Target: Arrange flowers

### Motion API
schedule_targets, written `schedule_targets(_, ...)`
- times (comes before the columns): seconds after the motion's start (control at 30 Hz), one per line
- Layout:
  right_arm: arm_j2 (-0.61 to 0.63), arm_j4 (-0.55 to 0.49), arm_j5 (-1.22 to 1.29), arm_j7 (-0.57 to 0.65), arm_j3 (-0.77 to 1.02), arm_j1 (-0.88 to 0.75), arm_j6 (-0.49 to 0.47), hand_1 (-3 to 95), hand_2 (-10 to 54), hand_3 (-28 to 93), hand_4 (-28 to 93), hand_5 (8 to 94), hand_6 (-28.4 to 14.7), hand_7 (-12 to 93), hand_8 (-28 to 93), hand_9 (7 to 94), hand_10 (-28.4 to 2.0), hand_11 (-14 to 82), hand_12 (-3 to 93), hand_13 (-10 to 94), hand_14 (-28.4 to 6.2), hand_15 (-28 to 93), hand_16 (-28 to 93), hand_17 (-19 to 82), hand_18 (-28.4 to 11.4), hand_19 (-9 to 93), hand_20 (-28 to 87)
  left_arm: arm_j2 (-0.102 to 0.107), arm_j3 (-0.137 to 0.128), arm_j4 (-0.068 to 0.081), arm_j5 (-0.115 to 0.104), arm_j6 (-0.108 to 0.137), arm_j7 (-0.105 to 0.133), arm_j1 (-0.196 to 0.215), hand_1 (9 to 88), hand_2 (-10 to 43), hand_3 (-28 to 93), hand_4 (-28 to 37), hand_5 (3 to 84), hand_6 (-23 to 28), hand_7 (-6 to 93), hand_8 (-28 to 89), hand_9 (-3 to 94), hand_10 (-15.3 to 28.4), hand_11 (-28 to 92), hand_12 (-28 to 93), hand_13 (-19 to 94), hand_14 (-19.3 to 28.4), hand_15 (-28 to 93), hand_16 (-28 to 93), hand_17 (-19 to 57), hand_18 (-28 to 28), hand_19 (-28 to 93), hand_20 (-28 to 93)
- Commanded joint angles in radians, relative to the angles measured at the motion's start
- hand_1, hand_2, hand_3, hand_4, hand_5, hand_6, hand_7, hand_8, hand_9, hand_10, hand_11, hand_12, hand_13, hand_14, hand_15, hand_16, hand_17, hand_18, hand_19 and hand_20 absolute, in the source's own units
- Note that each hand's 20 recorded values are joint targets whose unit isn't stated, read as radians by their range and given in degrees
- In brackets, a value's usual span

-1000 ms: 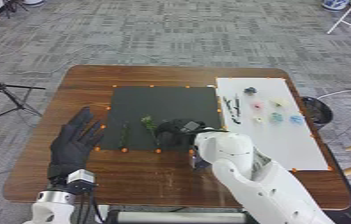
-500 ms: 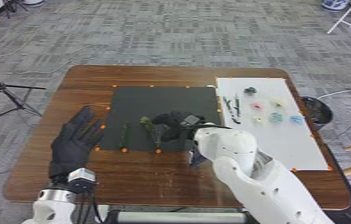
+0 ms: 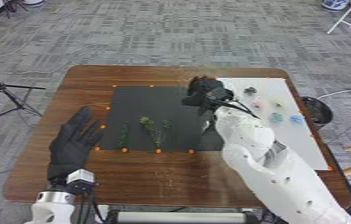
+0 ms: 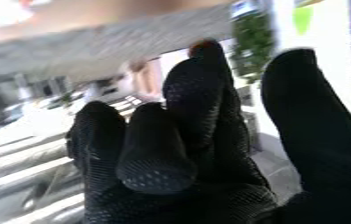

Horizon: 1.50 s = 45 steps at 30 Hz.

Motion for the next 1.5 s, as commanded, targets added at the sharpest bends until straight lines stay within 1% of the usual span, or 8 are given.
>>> schedule_targets(0.03,0.031,0.138,-0.100,0.046,0.059,0.047,-0.056,58.4,-0.9,-1,-13,67.5,-2.3,55,-15,76.6,-12.1,63.0,30.8,80,-4.8,85,31,50,-17.3,93,71,-0.017,-0.001,-0.008,0.002,0.016,0.006,0.029,22.6,-7.4,67,-28.3,22.2,2.3,22.8,-12,17.0,9.5,13,20,14,13.8,8,9,-18.7,20.5,36,7)
schedule_targets(0.1,0.033,0.163,-0.126,0.053,0.066,0.041,-0.079,60.0,-0.9,-15,-9,68.5,-2.0,53,-15,76.6,-11.9,63.1,31.3,80,-4.7,85,32,50,-16.9,93,71,-0.018,0.004,-0.003,0.001,0.010,0.005,0.019,22.6,-7.4,67,-28.3,22.2,2.3,22.8,-12,17.0,9.5,13,20,14,13.8,8,9,-18.7,20.5,36,7)
schedule_targets(0.23,0.048,0.189,-0.141,0.069,0.077,0.028,-0.111,54.7,-2.9,-9,-9,71.1,-1.8,45,-13,77.9,-12.1,62.2,31.0,82,-4.9,84,32,52,-18.8,93,70,-0.018,0.002,-0.005,0.000,0.014,0.005,0.022,22.6,-7.4,67,-28.3,22.2,2.3,22.9,-12,17.0,9.5,13,20,14,13.9,8,9,-18.7,20.6,36,7)
schedule_targets(0.5,0.107,0.250,-0.201,0.079,0.039,0.041,-0.180,49.4,-4.7,0,-11,71.6,-1.9,51,-14,78.8,-12.1,61.8,30.2,82,-5.0,83,32,53,-19.9,93,69,-0.018,0.000,-0.003,0.001,0.009,0.001,0.021,22.7,-7.2,67,-28.3,22.3,2.3,22.8,-12,17.1,9.6,13,20,14,13.9,8,9,-18.7,20.5,36,7)
schedule_targets(0.8,0.112,0.252,-0.155,0.068,0.074,0.009,-0.193,45.7,-6.2,25,-22,69.8,-2.2,48,-14,77.2,-12.6,61.4,30.9,81,-5.5,83,32,51,-20.5,93,68,-0.012,-0.010,-0.007,0.001,0.003,0.003,0.029,22.8,-7.1,67,-28.3,22.4,2.3,22.9,-12,17.2,9.7,13,19,14,13.9,8,9,-18.7,20.5,36,7)
schedule_targets(1.17,0.067,0.257,-0.127,0.010,0.065,-0.002,-0.214,41.5,-7.4,43,-28,67.2,-2.0,38,-13,73.9,-12.7,59.7,30.1,78,-6.2,83,32,48,-20.8,93,66,-0.007,-0.005,-0.003,0.002,-0.003,0.004,0.021,22.7,-7.2,67,-28.3,22.4,2.3,22.9,-12,17.2,9.7,13,19,14,13.9,8,9,-18.7,20.5,35,7)
schedule_targets(1.3,0.062,0.258,-0.117,-0.028,0.073,-0.013,-0.245,38.4,-8.7,59,-28,66.9,-1.7,37,-13,73.5,-12.5,59.4,29.8,77,-6.2,83,31,47,-20.6,93,65,-0.005,-0.004,-0.002,0.002,0.001,0.003,0.018,22.6,-7.2,67,-28.3,22.4,2.3,22.9,-12,17.2,9.7,13,19,14,14.0,8,9,-18.7,20.4,35,7)
schedule_targets(1.5,0.063,0.252,-0.106,-0.076,0.090,-0.049,-0.243,54.5,-9.5,64,-28,75.1,0.3,31,6,79.9,-8.0,60.8,41.5,79,-4.5,84,33,48,-19.2,93,64,-0.005,-0.004,-0.001,0.001,0.002,0.002,0.017,22.4,-7.0,67,-28.3,22.5,2.3,22.7,-12,17.2,9.7,13,19,14,14.0,8,9,-18.7,20.4,35,7)
